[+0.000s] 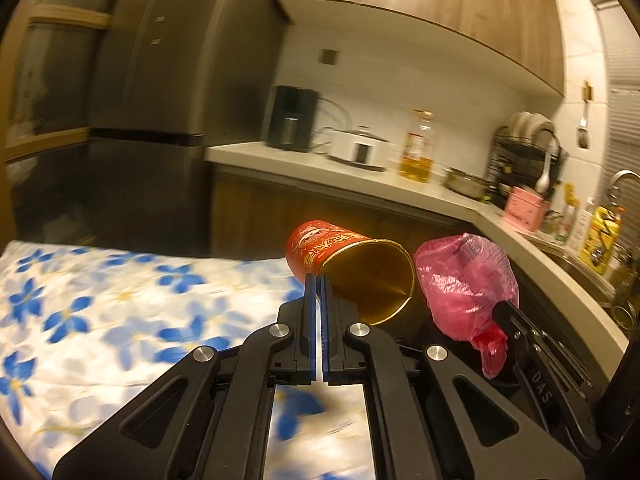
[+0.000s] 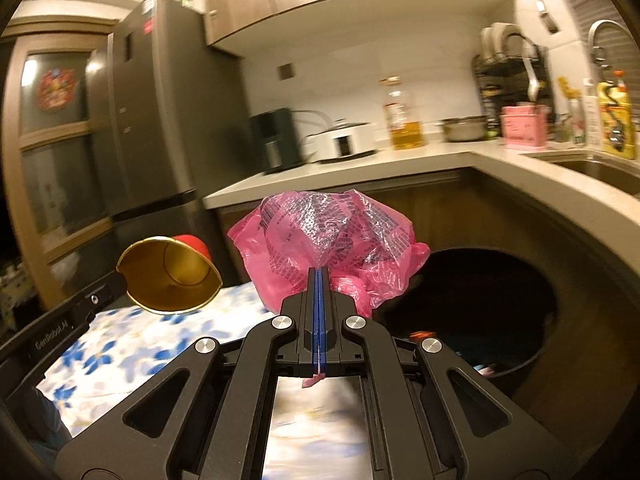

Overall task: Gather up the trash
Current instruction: 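Carry the red can and pink bag with both tools over the black bin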

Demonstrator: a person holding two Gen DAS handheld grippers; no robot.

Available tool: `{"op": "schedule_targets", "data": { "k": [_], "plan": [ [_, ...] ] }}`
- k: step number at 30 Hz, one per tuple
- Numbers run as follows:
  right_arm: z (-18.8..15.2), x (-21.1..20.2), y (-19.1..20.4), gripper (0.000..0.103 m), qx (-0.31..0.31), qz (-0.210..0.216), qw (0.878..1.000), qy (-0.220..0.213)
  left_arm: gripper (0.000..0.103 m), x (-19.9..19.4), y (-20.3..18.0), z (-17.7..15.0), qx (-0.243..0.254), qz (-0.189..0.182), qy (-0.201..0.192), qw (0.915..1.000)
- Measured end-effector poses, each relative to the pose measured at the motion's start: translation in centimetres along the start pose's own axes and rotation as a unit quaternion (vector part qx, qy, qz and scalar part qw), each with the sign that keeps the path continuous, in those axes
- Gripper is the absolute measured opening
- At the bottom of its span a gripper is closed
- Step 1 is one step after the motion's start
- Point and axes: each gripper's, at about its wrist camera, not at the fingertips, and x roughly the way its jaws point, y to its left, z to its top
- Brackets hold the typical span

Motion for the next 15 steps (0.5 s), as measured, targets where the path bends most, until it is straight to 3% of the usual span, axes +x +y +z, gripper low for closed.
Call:
{"op": "schedule_targets", "data": {
  "k": [7,15],
  "plan": [
    [1.4,0.0,-6.5,0.000,0.017,-0.063,0.998,-0.012,0.001,4.4,-7.7,0.4,0.028,-0.063,0.006,0.9976],
    [1.4,1.7,-10.8,0.000,0.024,-0.091,0.996,0.006,0.001,8.5,-13.2,-0.7,0.052,-0.104,0.022,0.9930]
  ]
}}
